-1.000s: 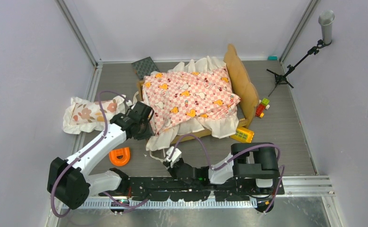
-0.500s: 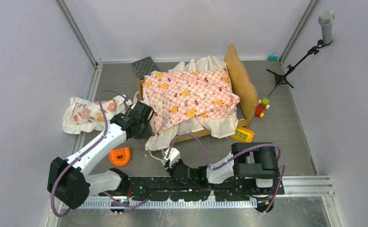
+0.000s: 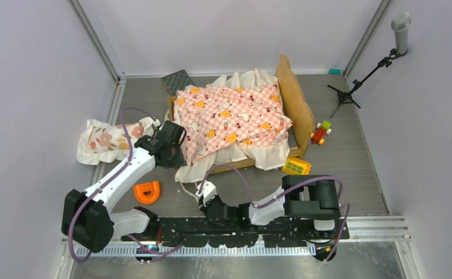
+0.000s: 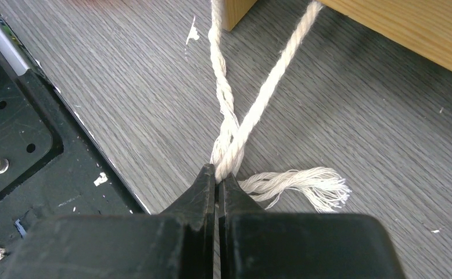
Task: Set up the pet bed
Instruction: Cross the ropes on the bed frame.
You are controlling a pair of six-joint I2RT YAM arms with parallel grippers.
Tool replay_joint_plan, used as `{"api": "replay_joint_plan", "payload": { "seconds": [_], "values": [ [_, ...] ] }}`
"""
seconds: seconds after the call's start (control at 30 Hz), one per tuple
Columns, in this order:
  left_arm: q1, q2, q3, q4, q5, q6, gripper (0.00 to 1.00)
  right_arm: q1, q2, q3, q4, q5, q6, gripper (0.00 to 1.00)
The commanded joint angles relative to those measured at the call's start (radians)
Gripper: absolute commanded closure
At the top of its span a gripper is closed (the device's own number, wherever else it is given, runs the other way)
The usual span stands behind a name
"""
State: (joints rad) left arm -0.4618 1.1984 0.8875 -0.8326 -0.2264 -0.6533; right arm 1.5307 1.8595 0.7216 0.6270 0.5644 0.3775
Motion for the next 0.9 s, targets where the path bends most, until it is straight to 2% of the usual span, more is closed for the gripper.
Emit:
{"api": "replay_joint_plan", "payload": {
  "seconds": [0.0,0.13,0.27,0.33,0.5,0.67,0.8,0.87],
  "values": [
    [0.011,-0.02,0.059,0.081,0.025,0.025,0.99,0.004,-0.002,0.04,-0.034,0.043,0.026,0.99],
    [0.011,-0.081,0.042,0.078,0.043,0.019,0.83,-0.019,-0.024,0.071,-0.119,0.045,0.069,0.99],
    [0.011,-0.166,0.056,0.031,0.036,0.016,0.59,-0.039,-0.039,0.122,-0.245,0.0,0.116,0.99],
    [0.011,-0.21,0.067,0.009,0.034,0.013,0.54,-0.047,-0.043,0.146,-0.31,-0.031,0.137,0.99],
    [0.011,-0.34,0.076,-0.058,0.021,0.0,0.46,-0.059,-0.057,0.191,-0.424,-0.066,0.172,0.99],
    [0.011,-0.476,0.021,-0.069,0.048,-0.033,0.43,-0.073,-0.083,0.239,-0.555,-0.101,0.234,0.98],
    [0.011,-0.487,-0.003,-0.082,0.049,-0.032,0.42,-0.076,-0.105,0.275,-0.666,-0.166,0.265,0.95],
    [0.011,-0.474,-0.007,-0.083,0.066,-0.027,0.42,-0.076,-0.118,0.293,-0.72,-0.182,0.273,0.91]
  ]
}}
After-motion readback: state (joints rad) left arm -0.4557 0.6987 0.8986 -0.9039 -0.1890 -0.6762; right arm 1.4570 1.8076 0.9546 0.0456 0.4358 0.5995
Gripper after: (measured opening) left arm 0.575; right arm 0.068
